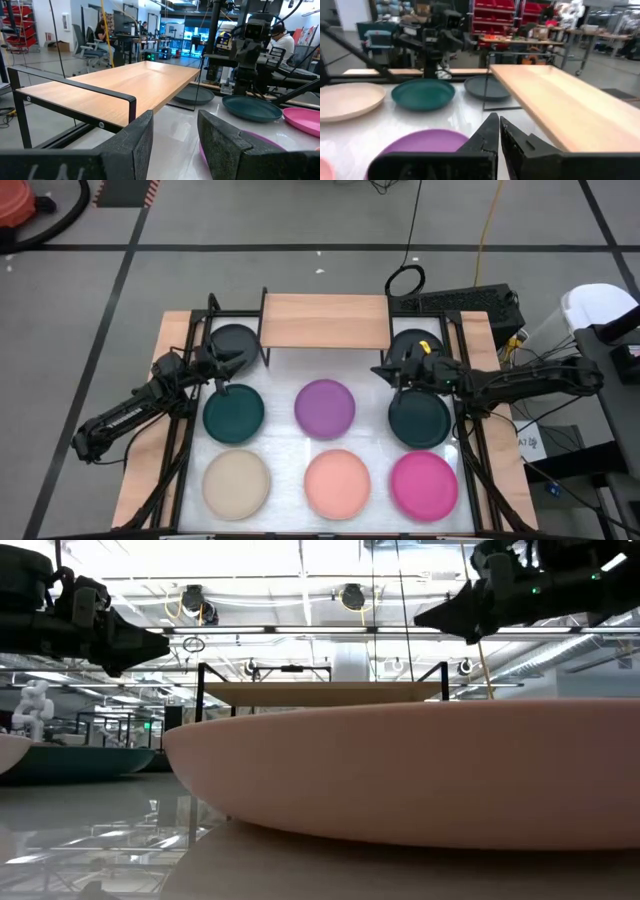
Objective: Place and stack plates onto a shelf
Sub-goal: Put the violet plate on the shelf
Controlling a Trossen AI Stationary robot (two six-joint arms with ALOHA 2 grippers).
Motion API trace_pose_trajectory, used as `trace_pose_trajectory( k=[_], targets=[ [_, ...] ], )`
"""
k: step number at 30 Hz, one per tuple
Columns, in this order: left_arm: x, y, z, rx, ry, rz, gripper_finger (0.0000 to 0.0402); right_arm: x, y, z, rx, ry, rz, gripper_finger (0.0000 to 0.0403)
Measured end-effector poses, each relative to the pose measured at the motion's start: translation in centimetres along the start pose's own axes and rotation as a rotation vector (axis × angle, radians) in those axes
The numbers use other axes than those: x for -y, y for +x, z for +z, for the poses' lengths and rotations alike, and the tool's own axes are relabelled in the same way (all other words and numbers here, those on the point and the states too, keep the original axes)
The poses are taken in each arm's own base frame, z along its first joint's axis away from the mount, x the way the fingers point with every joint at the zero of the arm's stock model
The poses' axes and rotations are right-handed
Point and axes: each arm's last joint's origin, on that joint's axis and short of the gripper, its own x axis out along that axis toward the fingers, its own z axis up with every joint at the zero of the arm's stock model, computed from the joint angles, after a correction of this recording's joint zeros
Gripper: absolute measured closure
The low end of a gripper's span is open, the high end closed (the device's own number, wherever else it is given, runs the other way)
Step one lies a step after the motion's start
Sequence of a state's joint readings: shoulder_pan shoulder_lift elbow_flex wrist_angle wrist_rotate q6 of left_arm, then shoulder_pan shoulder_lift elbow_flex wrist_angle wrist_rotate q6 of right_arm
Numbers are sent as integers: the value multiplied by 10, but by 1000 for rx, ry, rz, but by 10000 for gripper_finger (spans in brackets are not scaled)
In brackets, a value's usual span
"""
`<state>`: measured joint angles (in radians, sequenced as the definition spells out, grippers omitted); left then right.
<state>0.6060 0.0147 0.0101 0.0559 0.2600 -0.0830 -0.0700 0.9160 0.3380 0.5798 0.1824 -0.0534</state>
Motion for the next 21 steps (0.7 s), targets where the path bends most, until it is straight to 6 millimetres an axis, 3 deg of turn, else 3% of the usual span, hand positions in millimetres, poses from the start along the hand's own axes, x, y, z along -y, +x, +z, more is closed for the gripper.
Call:
trace_pose_trajectory(
  k=[10, 18, 21],
  targets=[
    [0, 0, 0, 0, 0, 0, 243, -1, 7, -10, -63, 5, 22, 390],
    [0, 0, 0, 0, 0, 0, 243, 1, 11, -16, -96, 76, -82, 307],
    [0, 0, 0, 0, 0, 0, 243, -1, 14, -21, -129, 98, -35, 278]
  ],
)
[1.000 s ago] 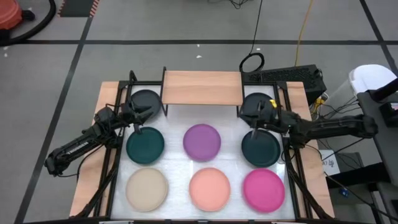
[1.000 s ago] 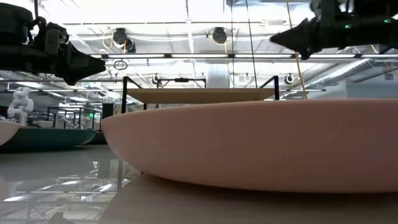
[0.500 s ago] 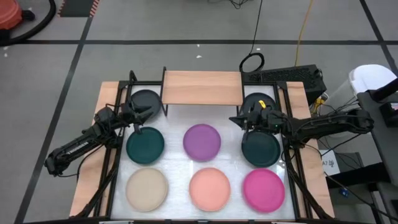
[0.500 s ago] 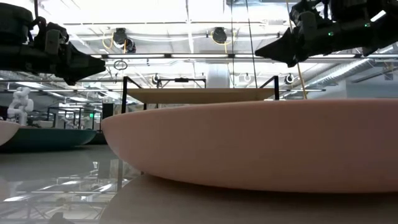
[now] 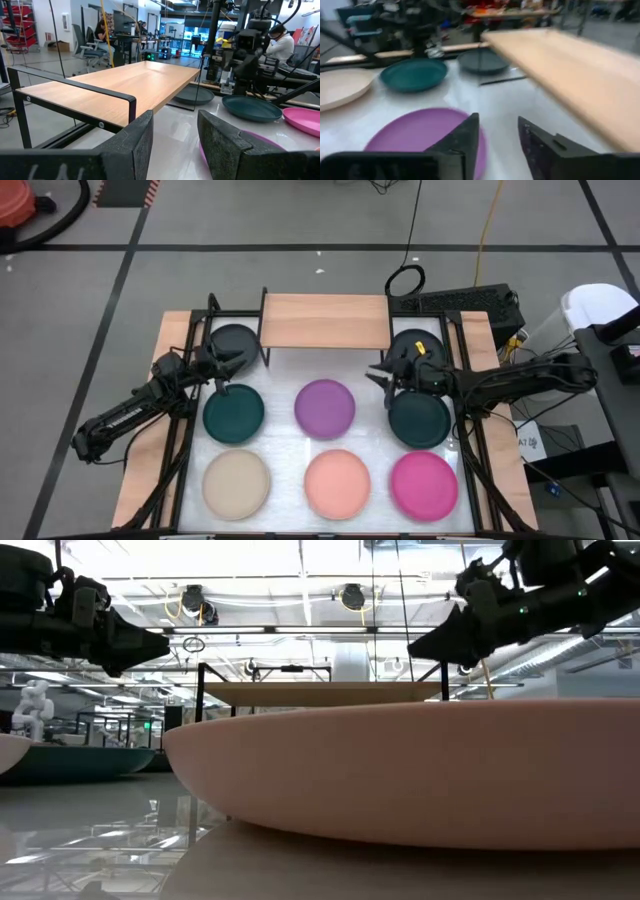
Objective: Place and stack plates onto a shelf
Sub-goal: Put the violet plate on the shelf
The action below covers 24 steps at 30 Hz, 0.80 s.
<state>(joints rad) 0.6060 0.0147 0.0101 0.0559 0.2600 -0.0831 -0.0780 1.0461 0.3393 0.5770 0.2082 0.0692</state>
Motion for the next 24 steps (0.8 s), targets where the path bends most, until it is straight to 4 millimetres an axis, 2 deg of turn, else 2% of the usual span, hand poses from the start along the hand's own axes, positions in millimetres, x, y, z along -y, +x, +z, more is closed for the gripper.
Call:
trace_pose_trajectory(
  k=[5, 9, 14, 18, 24],
  targets=[
    [0, 0, 0, 0, 0, 0, 243, -6, 15, -4, -123, 30, 74, 243],
    [0, 0, 0, 0, 0, 0, 243, -13, 34, -1, -250, -12, 101, 229],
    [0, 0, 0, 0, 0, 0, 243, -39, 53, -7, -292, -173, 284, 225],
    [0, 0, 0, 0, 0, 0, 243, -63, 58, -17, -289, -342, 387, 225],
    [0, 0, 0, 0, 0, 0, 243, -85, 57, -31, -323, -398, 463, 225]
  ],
)
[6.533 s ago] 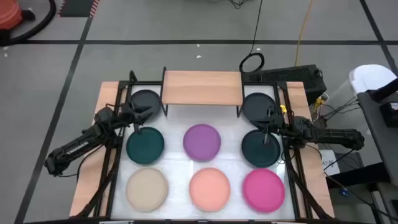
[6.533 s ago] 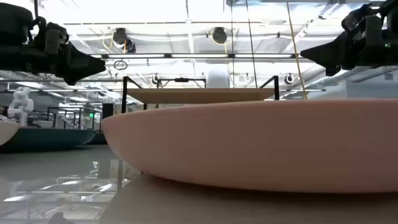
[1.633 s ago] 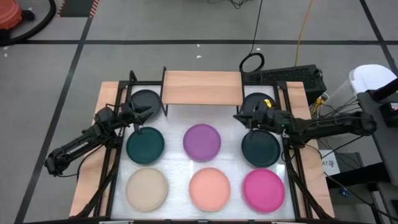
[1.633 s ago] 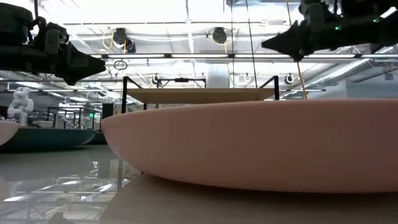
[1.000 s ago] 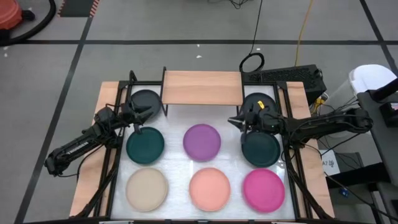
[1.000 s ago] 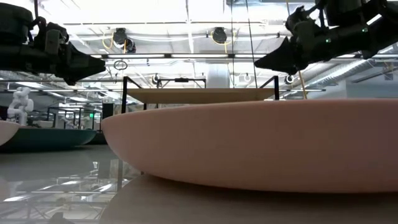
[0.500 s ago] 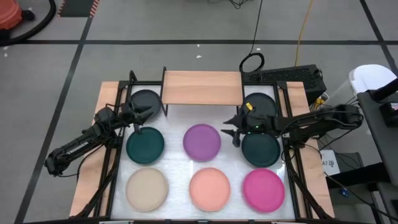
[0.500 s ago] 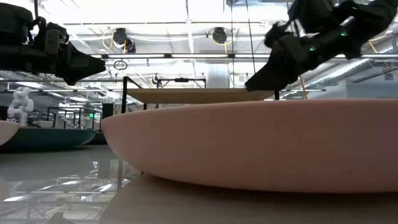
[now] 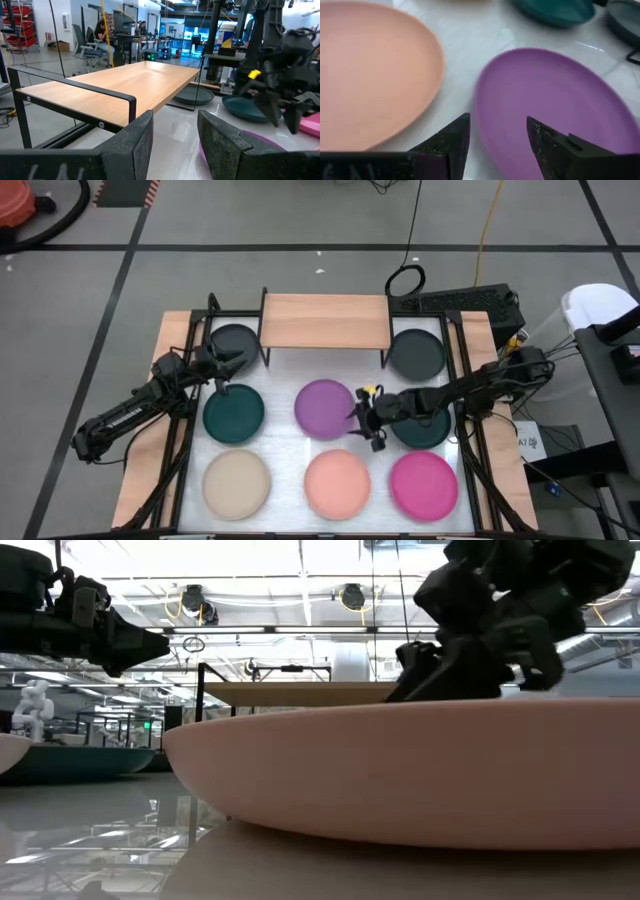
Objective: Place and stack plates onto a shelf
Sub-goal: Put the violet plate on the shelf
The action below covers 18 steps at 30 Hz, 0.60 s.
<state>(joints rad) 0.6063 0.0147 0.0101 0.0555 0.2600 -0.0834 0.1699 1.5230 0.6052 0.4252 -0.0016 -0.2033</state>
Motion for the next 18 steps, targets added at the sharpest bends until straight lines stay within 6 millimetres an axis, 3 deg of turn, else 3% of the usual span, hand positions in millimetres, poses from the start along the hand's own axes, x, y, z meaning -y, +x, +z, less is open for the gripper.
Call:
trace_pose_trajectory(
  k=[10, 18],
  targets=[
    [0, 0, 0, 0, 0, 0, 243, -6, 17, -20, -112, -11, -28, 225],
    [0, 0, 0, 0, 0, -1, 243, -5, 31, -35, -172, -28, -167, 227]
  ],
)
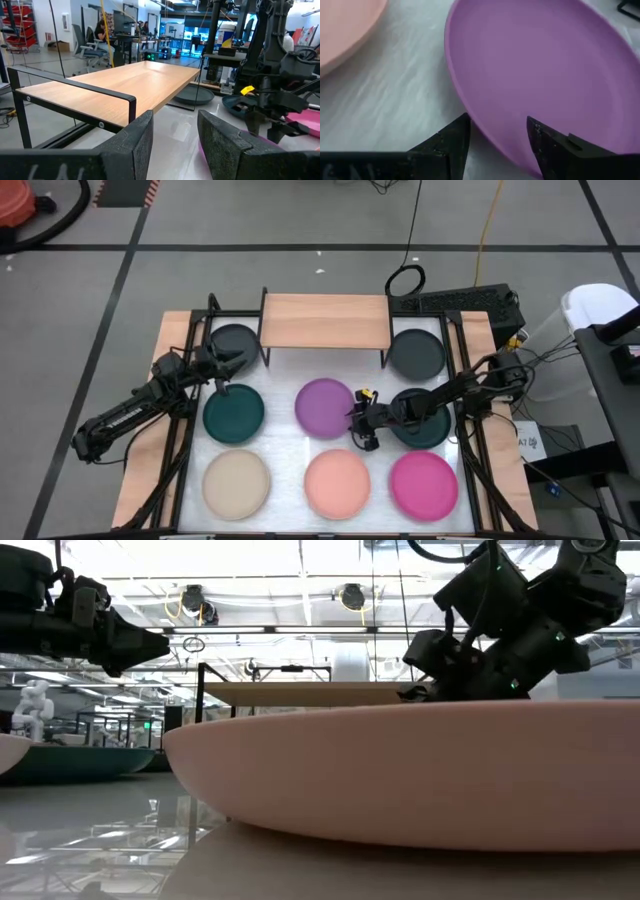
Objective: Place and stack plates onto a shelf
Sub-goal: Put the violet plate on the shelf
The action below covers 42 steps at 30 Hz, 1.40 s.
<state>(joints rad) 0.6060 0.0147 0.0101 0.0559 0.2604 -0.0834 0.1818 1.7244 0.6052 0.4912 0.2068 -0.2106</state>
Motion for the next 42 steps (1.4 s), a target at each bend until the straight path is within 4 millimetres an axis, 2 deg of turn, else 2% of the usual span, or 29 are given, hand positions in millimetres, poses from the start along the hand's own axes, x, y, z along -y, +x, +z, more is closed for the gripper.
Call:
trace_pose_trajectory(
  k=[4, 8, 11, 15, 19, 24, 29, 32, 36, 38, 42],
  targets=[
    [0, 0, 0, 0, 0, 0, 243, 0, 0, 1, 12, -35, -4, 260],
    [0, 0, 0, 0, 0, 1, 243, 3, -3, 6, 39, -66, -21, 332],
    [0, 0, 0, 0, 0, 0, 243, 7, -10, 20, 156, -88, -46, 389],
    [0, 0, 0, 0, 0, 0, 243, 13, -39, 57, 462, -127, -102, 396],
    [0, 0, 0, 0, 0, 0, 243, 26, -74, 82, 653, -172, -217, 399],
    [0, 0, 0, 0, 0, 1, 243, 60, -110, 92, 726, -173, -469, 400],
    [0, 0, 0, 0, 0, 0, 243, 99, -125, 94, 750, -90, -613, 401],
    [0, 0, 0, 0, 0, 0, 243, 124, -128, 96, 719, -44, -675, 402],
    [0, 0, 0, 0, 0, 0, 243, 152, -115, 89, 606, 42, -530, 402],
    [0, 0, 0, 0, 0, 0, 243, 161, -106, 87, 549, 88, -469, 402],
    [0, 0, 0, 0, 0, 0, 243, 170, -88, 79, 448, 81, -457, 402]
  ],
)
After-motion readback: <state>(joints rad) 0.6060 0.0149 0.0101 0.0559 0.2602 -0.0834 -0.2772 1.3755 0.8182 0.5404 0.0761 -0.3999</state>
